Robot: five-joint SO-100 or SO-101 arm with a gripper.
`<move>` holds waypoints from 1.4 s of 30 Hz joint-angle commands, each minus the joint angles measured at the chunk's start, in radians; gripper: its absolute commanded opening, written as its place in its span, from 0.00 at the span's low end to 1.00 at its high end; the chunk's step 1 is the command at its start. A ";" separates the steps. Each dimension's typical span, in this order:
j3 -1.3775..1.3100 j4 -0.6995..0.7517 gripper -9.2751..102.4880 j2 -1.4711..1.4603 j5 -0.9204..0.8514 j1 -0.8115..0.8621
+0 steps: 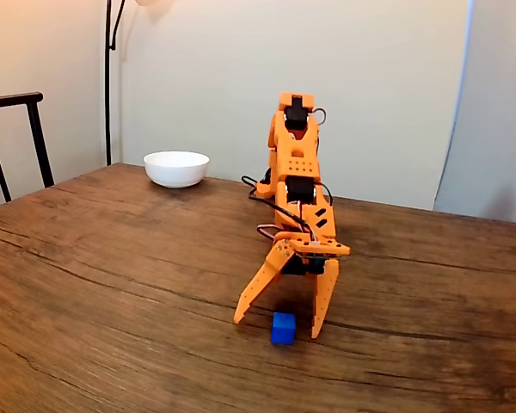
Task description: Grasp the cube and drop it in the bowl
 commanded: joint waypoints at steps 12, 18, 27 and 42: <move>-0.021 -0.011 0.48 -0.003 -0.011 0.009; -0.020 -0.011 0.36 -0.005 -0.011 0.011; -0.018 -0.011 0.30 -0.005 -0.011 0.021; -0.017 -0.009 0.24 -0.005 -0.011 0.031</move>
